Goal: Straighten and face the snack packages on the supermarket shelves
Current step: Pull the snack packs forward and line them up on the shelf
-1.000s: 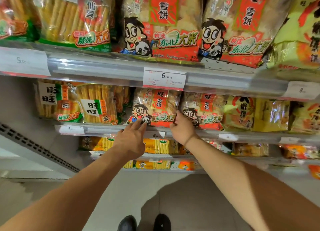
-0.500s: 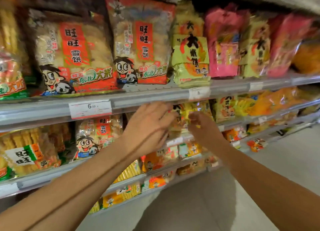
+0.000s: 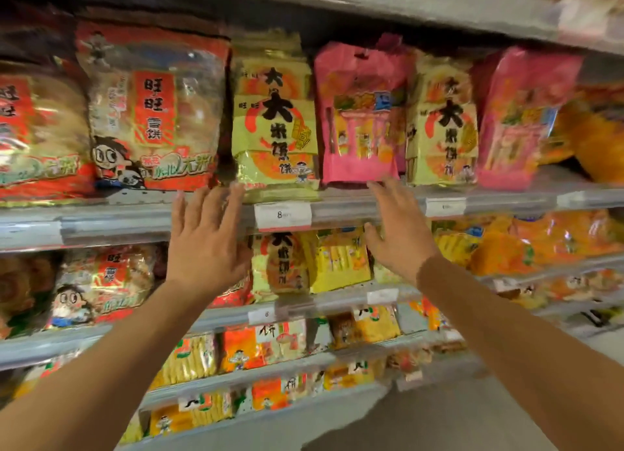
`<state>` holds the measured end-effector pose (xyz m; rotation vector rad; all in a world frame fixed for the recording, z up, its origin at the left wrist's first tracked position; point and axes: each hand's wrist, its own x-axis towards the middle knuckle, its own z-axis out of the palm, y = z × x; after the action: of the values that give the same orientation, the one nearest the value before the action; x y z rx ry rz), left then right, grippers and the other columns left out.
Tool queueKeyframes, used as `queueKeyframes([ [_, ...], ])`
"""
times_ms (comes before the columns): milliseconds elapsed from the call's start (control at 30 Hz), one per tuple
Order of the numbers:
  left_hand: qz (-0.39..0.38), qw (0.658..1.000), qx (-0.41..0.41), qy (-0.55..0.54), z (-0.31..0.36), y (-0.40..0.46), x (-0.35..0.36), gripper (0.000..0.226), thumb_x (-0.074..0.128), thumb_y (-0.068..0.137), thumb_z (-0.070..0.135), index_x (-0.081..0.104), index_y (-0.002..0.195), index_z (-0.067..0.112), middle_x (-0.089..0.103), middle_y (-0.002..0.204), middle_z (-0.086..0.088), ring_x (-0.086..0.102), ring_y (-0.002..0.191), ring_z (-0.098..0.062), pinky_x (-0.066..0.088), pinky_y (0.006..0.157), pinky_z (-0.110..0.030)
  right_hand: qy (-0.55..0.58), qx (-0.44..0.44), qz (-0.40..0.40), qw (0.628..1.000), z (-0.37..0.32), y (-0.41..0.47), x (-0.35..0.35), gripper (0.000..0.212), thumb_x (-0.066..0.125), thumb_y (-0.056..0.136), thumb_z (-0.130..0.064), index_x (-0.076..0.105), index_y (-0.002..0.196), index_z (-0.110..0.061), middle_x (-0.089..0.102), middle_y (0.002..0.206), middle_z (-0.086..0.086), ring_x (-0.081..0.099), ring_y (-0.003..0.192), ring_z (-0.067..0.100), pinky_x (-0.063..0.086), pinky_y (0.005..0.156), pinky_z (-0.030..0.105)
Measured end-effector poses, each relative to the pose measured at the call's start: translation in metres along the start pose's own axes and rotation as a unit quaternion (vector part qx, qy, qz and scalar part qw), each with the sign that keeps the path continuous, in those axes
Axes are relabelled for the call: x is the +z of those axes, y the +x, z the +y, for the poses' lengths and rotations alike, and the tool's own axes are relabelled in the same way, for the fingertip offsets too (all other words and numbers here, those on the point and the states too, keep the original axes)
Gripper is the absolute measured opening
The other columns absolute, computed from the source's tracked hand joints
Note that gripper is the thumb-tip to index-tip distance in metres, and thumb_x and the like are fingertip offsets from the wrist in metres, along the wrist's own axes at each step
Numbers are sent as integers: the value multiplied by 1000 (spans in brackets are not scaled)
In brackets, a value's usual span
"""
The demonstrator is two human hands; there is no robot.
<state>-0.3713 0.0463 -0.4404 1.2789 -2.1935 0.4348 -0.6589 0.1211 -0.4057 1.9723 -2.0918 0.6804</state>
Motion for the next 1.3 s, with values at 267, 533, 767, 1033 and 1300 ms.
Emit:
queueKeyframes([
  [267, -47, 997, -58, 0, 27, 9, -25, 73, 56, 71, 39, 49, 135, 3, 51, 129, -21, 40, 127, -43, 18, 113, -57, 7, -46, 31, 998, 17, 6, 8, 61, 59, 82, -12, 44, 141, -12, 44, 142, 8, 33, 133, 28, 32, 112, 47],
  [533, -51, 995, 83, -36, 104, 66, -20, 84, 67, 77, 33, 33, 150, 10, 31, 155, -18, 22, 146, -38, 19, 117, -57, 23, -102, -17, 994, 36, 2, 3, 59, 55, 86, -14, 42, 144, -18, 25, 157, -2, 13, 147, 20, 10, 119, 34],
  [767, -33, 986, 166, -16, 140, 65, 16, 80, 71, 76, 38, 45, 144, 5, 38, 151, -20, 34, 141, -39, 32, 110, -62, 43, -83, 20, 995, 81, 5, -9, 58, 49, 86, -19, 40, 144, -20, 28, 155, -2, 18, 145, 16, 15, 118, 32],
  [1033, -9, 997, 79, -3, 158, 67, 35, 60, 48, 80, 46, 57, 129, 13, 58, 131, -10, 54, 122, -34, 32, 105, -54, 26, -165, 65, 984, 120, 20, -11, 51, 56, 79, -14, 58, 129, -8, 53, 121, 4, 43, 118, 22, 43, 101, 40],
  [1300, 118, 953, -181, -214, 193, 119, 5, 75, 58, 81, 55, 37, 136, 7, 44, 135, -16, 34, 132, -32, 31, 107, -46, 138, -10, 147, 979, 186, 54, -65, 43, 60, 88, -34, 56, 126, -14, 50, 124, 2, 41, 119, 20, 31, 101, 33],
])
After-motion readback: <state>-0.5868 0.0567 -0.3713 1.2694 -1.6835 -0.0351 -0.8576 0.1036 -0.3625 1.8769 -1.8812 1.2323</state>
